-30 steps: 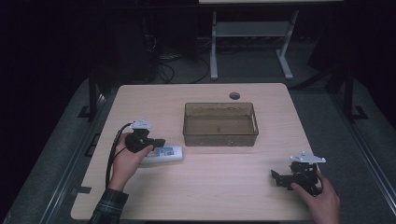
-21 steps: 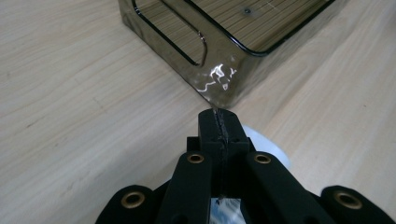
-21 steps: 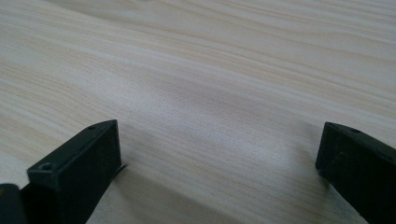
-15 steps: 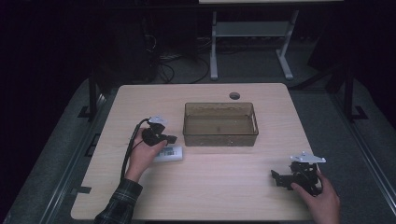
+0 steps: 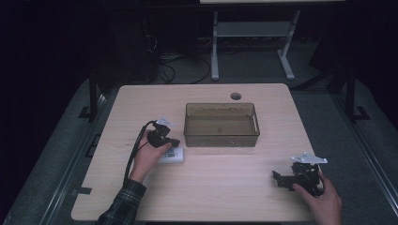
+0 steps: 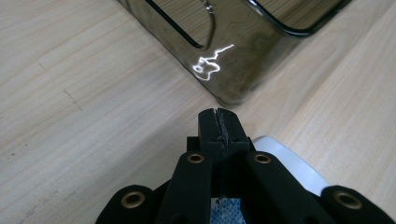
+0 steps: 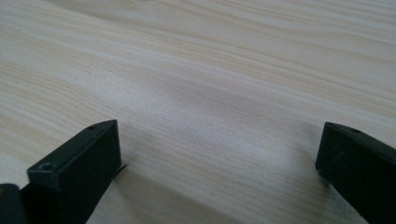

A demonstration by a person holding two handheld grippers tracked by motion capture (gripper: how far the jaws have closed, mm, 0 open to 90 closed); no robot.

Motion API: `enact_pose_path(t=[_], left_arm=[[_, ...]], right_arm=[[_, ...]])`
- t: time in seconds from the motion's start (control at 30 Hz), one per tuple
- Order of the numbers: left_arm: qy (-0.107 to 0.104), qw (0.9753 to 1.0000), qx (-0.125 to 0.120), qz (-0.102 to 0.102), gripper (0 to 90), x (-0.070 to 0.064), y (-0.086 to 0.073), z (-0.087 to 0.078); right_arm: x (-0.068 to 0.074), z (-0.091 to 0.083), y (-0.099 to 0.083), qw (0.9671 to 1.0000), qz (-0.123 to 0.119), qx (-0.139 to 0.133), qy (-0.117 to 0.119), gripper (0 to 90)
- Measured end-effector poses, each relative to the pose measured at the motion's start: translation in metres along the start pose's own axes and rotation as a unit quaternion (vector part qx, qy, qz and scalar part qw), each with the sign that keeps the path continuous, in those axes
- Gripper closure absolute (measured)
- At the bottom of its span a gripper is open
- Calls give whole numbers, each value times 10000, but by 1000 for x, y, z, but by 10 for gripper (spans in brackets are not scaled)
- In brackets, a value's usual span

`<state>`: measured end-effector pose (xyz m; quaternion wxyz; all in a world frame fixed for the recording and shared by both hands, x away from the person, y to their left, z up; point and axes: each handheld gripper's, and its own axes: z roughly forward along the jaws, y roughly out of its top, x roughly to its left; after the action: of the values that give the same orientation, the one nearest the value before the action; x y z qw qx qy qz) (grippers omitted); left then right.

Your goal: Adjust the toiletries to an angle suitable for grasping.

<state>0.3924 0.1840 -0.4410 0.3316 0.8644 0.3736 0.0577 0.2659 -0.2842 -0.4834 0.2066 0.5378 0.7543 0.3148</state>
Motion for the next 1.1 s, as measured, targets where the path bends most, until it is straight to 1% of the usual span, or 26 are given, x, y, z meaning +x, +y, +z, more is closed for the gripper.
enact_pose_path(t=[0.3, 0.33, 0.7, 1.0, 1.1], left_arm=[[-59, 9999, 90, 114, 900, -10, 1, -3], [-62, 9998, 124, 155, 900, -10, 1, -4], [-103, 9997, 140, 174, 900, -18, -6, -10], [-187, 9996, 138, 167, 900, -23, -16, -17], [-185, 9996, 140, 175, 900, -25, -19, -18]], right_arm=[[0, 0, 0, 10000, 2, 0, -1, 0], [0, 0, 0, 10000, -1, 1, 0, 0], [0, 0, 0, 10000, 0, 0, 0, 0], [0, 0, 0, 10000, -1, 0, -1, 0], [0, 0, 0, 10000, -1, -1, 0, 0]])
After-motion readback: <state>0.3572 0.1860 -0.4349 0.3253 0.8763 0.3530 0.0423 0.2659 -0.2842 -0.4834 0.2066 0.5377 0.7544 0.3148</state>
